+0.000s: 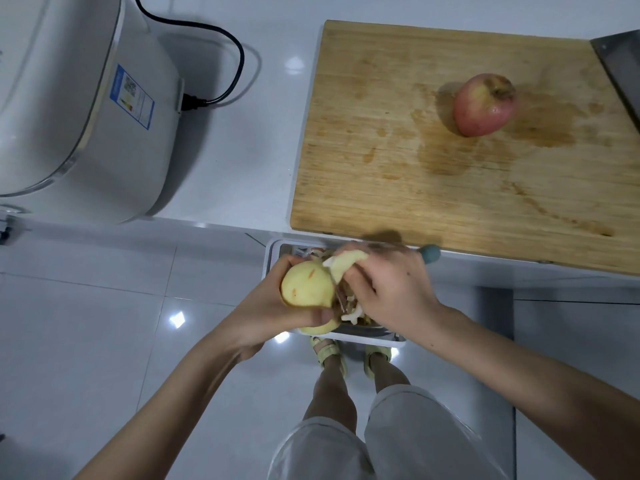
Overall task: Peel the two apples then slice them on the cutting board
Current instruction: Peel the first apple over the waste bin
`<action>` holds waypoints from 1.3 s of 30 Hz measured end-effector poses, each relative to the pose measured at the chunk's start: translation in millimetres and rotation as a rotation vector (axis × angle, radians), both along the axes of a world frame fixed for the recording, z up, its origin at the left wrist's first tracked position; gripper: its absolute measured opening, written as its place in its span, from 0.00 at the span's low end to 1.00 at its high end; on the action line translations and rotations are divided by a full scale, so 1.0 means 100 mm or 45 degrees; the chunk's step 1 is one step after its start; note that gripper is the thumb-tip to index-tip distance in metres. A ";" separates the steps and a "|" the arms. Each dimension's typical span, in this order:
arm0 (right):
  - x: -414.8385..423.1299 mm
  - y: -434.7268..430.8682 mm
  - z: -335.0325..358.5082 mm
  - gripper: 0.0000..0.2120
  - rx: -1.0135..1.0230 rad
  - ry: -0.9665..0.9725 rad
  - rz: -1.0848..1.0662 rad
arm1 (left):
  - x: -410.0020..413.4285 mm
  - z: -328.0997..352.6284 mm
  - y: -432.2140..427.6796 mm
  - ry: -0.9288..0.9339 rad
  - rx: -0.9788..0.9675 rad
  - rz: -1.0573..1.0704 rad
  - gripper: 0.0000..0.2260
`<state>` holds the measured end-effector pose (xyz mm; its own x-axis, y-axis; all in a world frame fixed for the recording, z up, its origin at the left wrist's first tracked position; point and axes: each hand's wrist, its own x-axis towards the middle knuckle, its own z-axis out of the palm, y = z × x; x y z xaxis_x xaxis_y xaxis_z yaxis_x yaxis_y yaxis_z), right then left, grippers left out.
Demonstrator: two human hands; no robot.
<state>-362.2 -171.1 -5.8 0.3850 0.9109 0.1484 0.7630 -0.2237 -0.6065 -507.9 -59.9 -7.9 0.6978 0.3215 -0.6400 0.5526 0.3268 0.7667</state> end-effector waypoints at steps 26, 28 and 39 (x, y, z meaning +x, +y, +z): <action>-0.10 0.05 -0.32 0.10 -0.671 2.281 -0.733 | 0.00 -0.11 -0.11 -0.267 0.533 0.150 0.42; -0.14 0.09 -0.35 0.11 -0.603 2.340 -0.792 | 0.00 -0.16 -0.11 -0.268 0.575 0.097 0.44; -0.12 -0.01 -0.33 0.19 -0.352 1.435 -0.548 | 0.00 -0.11 -0.05 -0.063 -0.322 0.510 0.18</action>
